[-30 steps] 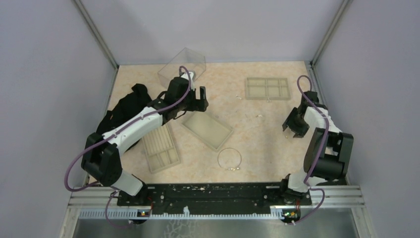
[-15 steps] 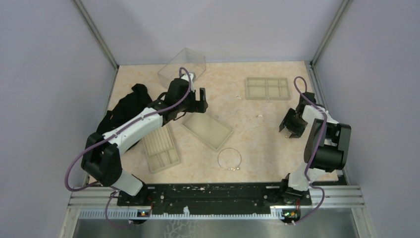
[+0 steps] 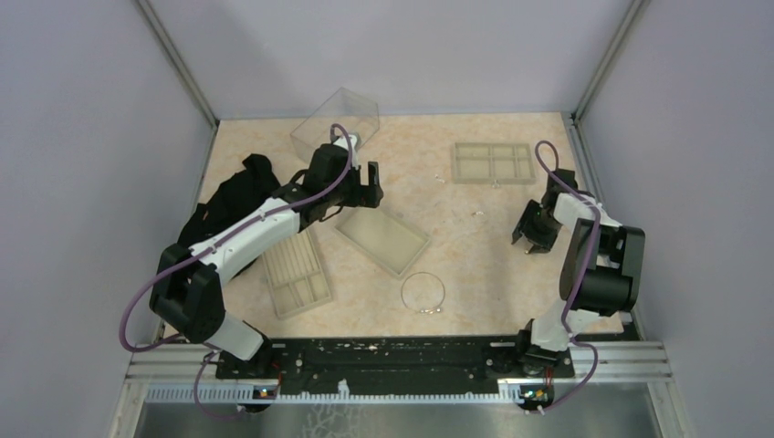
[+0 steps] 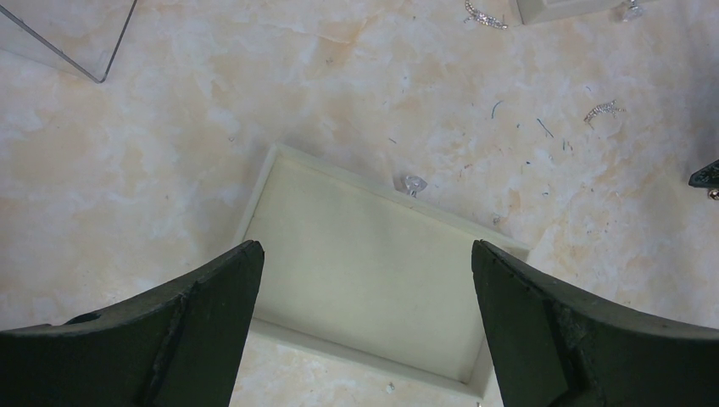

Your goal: Organize the mixed jewelry

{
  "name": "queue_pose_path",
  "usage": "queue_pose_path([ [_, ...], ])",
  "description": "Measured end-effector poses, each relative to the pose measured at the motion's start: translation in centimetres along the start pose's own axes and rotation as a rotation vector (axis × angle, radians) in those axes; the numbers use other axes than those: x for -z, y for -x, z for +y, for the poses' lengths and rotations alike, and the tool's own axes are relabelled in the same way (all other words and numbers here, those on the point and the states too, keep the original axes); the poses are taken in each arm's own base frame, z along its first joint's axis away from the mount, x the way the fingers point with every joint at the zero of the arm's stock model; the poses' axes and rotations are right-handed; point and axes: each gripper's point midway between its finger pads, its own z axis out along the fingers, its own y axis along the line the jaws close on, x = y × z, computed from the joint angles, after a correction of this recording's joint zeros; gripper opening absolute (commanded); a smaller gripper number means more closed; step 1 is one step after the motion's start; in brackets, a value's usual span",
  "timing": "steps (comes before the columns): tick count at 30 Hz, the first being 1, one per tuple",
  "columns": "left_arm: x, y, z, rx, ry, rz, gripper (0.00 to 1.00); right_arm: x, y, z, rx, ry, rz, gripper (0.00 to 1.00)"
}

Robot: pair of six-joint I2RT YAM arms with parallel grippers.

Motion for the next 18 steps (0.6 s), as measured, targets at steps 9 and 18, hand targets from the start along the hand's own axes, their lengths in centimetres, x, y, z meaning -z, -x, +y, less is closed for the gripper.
queue_pose_path([
  [9, 0.01, -0.02, -0.03, -0.002, -0.002, 0.001, 0.99, 0.06, -0.66, 0.14, 0.01, -0.005, 0.023, 0.44],
  [18, 0.0, -0.05, -0.08, -0.002, -0.005, 0.003, 0.99, 0.02, -0.93, -0.42, 0.008, -0.035, 0.028, 0.3],
])
